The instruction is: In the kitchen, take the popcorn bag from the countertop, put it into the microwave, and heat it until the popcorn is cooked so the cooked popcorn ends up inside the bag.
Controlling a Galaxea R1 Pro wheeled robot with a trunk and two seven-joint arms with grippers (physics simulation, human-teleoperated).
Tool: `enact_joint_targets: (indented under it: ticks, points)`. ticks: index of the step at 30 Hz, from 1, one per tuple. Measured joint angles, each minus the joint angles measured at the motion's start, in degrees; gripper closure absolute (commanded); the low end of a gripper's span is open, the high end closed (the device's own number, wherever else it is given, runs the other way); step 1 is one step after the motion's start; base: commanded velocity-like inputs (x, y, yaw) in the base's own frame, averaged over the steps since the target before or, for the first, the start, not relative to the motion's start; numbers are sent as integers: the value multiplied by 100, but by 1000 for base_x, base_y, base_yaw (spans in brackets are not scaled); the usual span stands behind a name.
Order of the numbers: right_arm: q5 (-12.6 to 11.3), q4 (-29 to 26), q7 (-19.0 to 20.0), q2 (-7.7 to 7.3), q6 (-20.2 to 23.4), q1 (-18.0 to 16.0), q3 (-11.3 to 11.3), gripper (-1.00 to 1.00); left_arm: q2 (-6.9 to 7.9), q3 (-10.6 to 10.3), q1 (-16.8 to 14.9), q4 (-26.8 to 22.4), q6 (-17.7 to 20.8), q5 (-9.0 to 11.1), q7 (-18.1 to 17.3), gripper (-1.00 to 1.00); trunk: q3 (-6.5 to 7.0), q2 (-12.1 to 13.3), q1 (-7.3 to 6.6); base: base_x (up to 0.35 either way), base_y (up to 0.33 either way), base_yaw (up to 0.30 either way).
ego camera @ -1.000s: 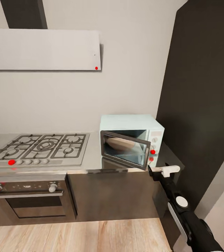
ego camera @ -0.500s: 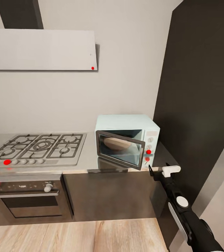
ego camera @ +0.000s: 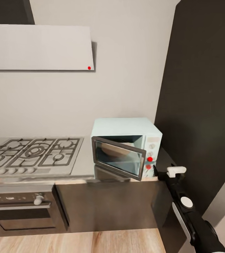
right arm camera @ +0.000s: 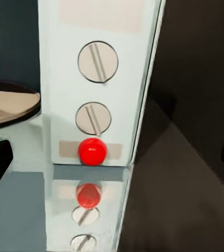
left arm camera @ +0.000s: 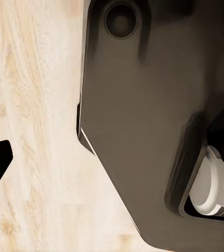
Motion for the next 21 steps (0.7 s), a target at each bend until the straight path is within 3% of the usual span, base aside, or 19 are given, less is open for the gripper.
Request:
enact_joint_targets:
  ticks: [11, 21]
  points:
    - [0, 1, 10, 0, 0, 0, -8, -100, 0, 1, 0, 2, 0, -3, 0, -100, 0, 0, 2, 13, -9, 0]
    - [0, 1, 34, -1, -6, 0, 0, -100, 0, 1, 0, -1, 0, -3, 0, -100, 0, 0, 2, 161, 0, 0]
